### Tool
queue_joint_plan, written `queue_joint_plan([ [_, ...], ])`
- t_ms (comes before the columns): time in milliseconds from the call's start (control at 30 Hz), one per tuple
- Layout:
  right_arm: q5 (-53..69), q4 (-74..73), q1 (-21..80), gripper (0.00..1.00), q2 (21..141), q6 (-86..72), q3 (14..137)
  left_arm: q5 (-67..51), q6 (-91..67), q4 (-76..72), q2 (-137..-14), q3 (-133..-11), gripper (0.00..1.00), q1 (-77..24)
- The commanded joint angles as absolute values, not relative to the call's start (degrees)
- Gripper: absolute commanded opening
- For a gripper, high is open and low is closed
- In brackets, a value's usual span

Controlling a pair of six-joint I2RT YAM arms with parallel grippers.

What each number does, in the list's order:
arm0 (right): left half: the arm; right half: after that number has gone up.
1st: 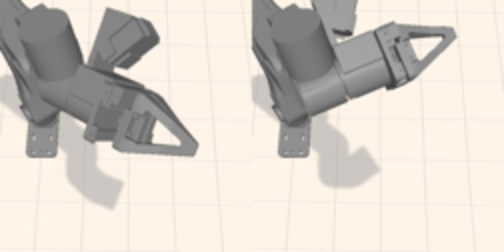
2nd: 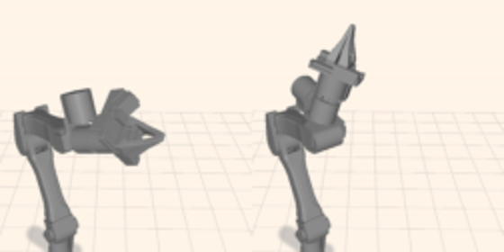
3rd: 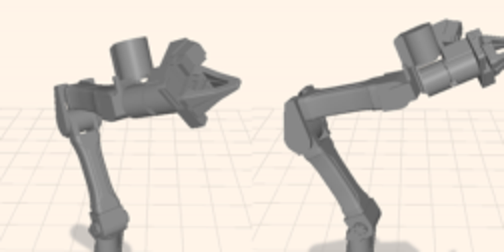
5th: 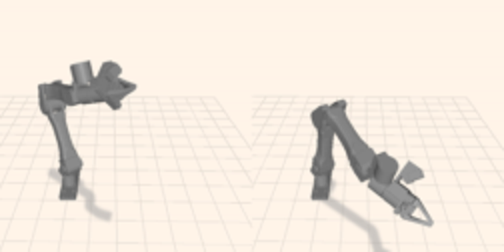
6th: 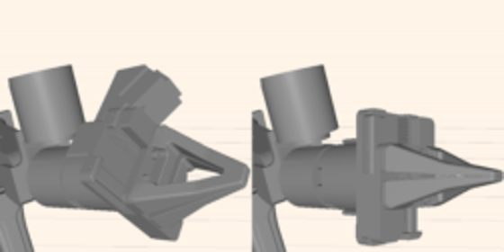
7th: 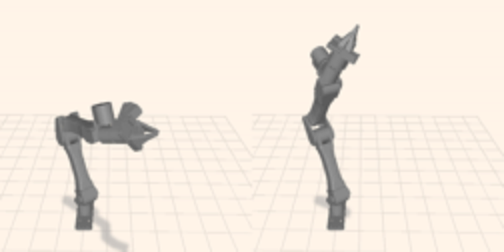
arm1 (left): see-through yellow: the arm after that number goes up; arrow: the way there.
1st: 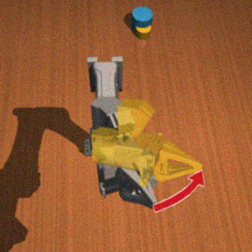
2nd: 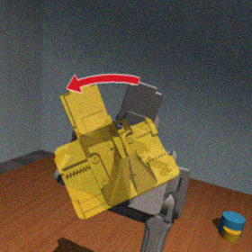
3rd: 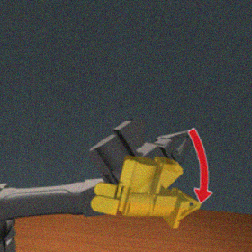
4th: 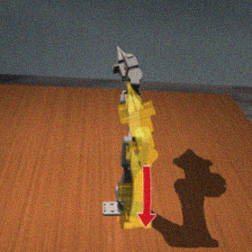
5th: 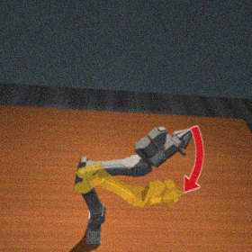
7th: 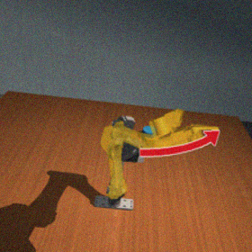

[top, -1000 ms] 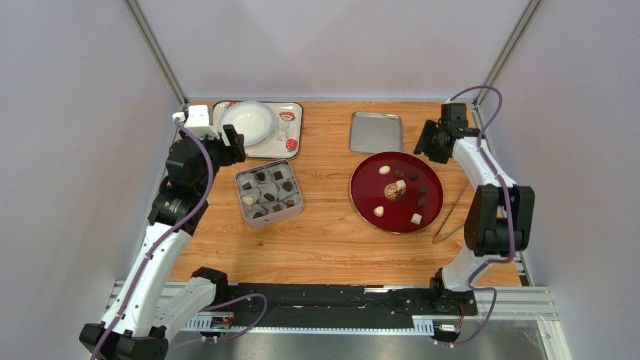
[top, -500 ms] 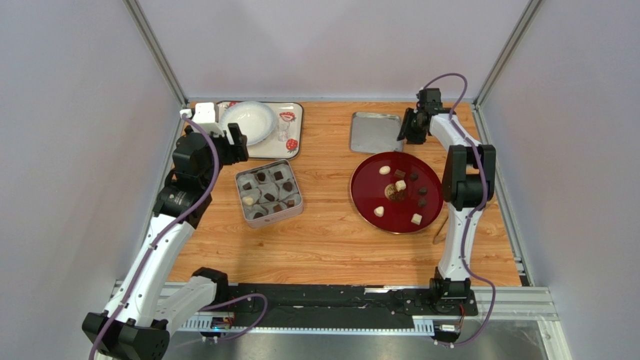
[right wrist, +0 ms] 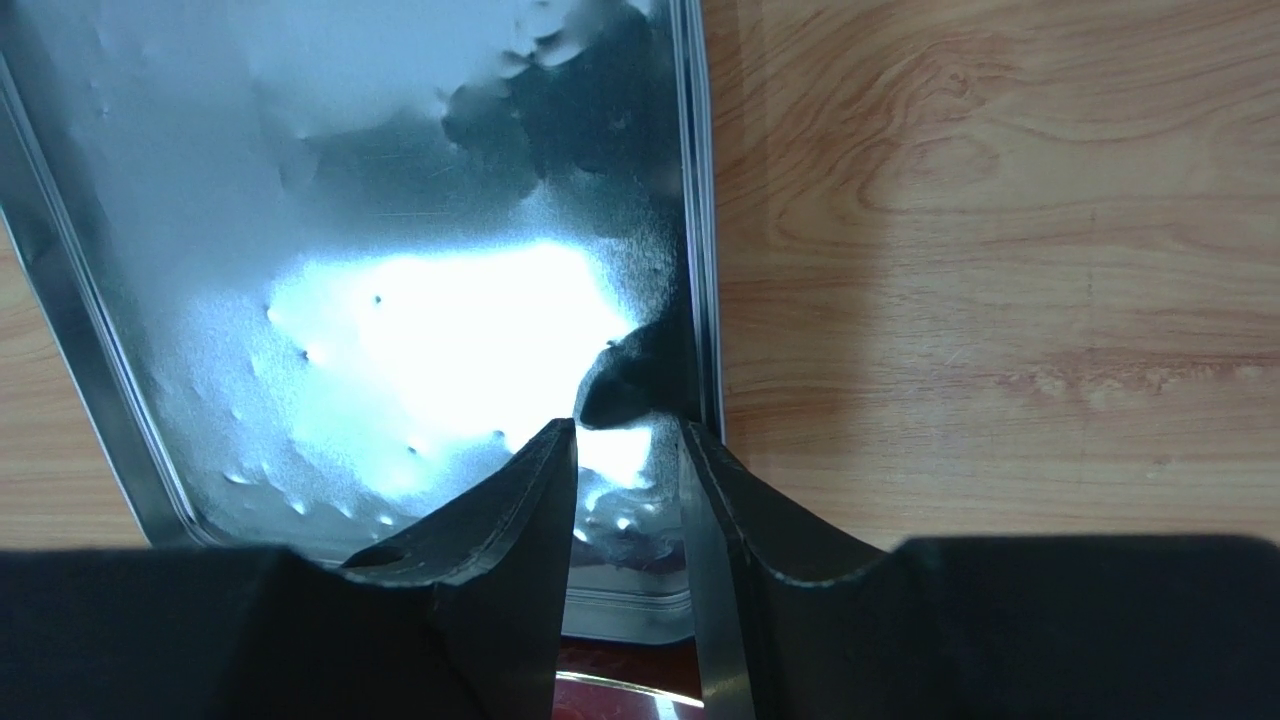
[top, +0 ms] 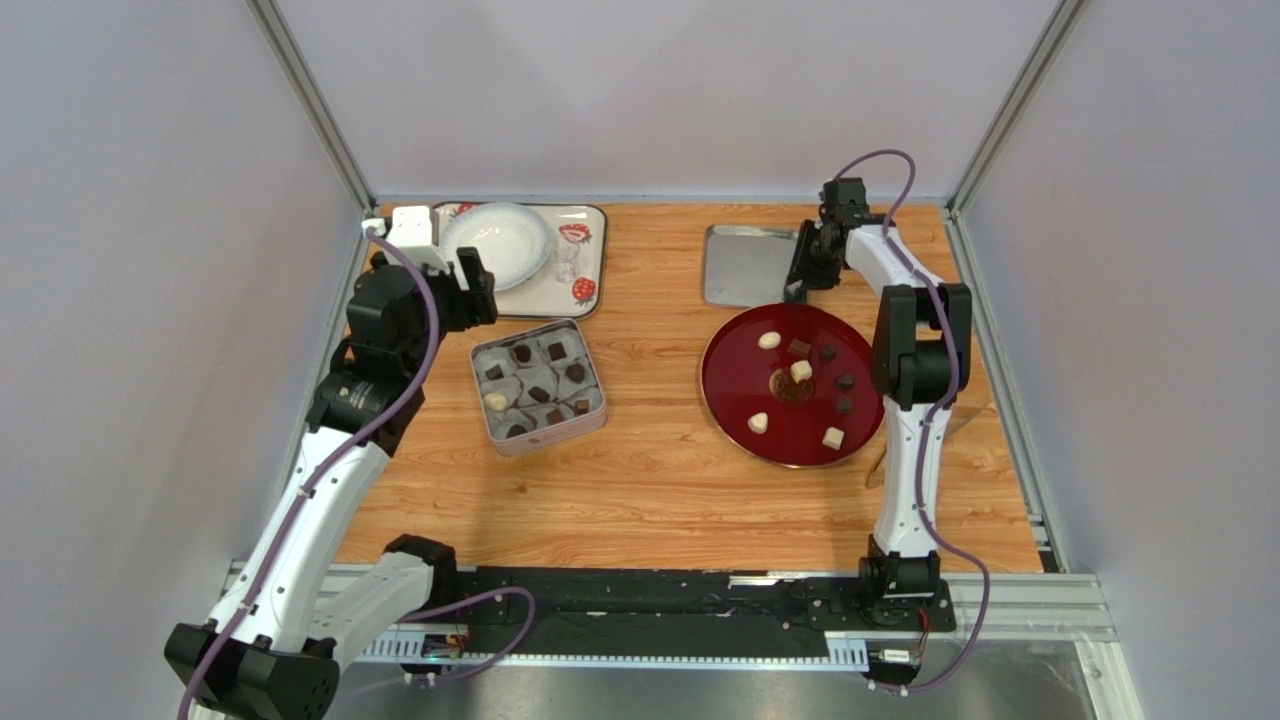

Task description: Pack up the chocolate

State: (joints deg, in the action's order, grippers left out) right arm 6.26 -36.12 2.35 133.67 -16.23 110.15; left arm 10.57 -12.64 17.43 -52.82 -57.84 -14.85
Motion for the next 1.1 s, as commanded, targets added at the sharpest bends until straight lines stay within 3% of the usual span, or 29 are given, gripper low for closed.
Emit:
queue_joint_plan([
  [0,6.9,-34.6,3.2,0.36,129.9,-14.7,109.2,10.3,-12.4,17.0,-52.6,-60.7,0.79,-14.6],
  [233,2.6,-33.0,3.3,0.36,126.5,-13.4,109.4,10.2,-12.3,17.0,-52.6,-60.7,0.79,-14.6],
  [633,-4.3,-35.1,2.9,0.37,131.0,-15.7,111.4,10.3,-12.2,17.0,-52.8,-60.8,0.79,-14.5],
  [1067,2.5,-39.7,2.4,0.36,136.4,-17.0,115.4,10.3,-12.3,17.0,-53.3,-60.7,0.80,-14.5],
])
